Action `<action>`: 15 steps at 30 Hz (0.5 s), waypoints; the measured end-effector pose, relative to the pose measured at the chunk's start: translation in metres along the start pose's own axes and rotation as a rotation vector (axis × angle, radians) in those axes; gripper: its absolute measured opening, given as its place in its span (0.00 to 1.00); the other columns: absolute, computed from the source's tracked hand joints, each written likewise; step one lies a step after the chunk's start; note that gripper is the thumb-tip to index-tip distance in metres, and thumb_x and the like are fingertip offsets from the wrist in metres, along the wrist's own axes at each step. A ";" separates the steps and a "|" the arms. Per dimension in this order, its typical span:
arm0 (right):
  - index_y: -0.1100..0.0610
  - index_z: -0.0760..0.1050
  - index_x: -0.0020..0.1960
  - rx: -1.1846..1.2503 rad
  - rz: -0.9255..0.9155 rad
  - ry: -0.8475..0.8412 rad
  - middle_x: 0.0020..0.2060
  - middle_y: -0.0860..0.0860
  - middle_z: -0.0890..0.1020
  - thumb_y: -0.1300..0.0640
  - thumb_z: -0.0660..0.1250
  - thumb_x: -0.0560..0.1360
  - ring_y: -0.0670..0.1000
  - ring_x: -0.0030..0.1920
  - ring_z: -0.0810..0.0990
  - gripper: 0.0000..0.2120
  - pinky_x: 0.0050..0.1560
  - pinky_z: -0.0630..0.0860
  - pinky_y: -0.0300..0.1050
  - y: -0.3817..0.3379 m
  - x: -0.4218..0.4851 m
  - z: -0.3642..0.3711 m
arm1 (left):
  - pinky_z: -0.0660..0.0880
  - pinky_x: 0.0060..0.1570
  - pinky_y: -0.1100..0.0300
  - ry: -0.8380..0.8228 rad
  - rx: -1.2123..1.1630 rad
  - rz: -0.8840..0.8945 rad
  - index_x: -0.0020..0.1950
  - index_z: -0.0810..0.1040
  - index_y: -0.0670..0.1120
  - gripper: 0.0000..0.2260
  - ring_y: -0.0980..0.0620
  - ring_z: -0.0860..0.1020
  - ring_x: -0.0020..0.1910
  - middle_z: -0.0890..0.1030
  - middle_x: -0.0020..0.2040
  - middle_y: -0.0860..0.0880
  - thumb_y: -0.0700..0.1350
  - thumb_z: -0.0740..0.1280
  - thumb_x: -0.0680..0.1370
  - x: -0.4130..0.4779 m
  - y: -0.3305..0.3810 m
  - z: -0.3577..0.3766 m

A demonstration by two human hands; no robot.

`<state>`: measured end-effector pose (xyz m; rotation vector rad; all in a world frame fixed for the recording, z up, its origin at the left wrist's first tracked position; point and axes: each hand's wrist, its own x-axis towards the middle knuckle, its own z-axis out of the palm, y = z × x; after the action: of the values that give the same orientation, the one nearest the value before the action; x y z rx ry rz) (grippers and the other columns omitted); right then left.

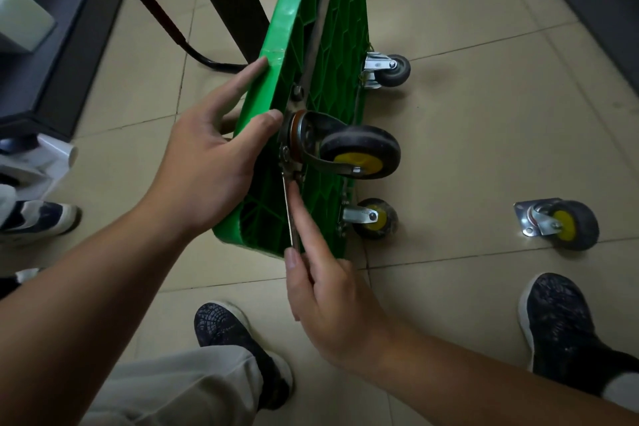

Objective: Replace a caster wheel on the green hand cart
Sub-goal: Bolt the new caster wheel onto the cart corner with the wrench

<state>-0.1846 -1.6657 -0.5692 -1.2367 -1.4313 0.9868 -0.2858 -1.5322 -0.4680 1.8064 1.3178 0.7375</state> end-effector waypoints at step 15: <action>0.51 0.43 0.82 -0.342 0.002 0.075 0.32 0.57 0.84 0.55 0.55 0.83 0.50 0.24 0.75 0.32 0.27 0.74 0.44 0.077 -0.034 -0.012 | 0.76 0.47 0.76 -0.160 0.092 0.050 0.78 0.61 0.72 0.32 0.72 0.78 0.59 0.72 0.70 0.69 0.56 0.68 0.76 -0.011 0.001 -0.007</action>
<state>-0.1559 -1.6870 -0.6464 -1.5049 -1.5825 0.7057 -0.2938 -1.5409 -0.4634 1.9353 1.2223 0.5539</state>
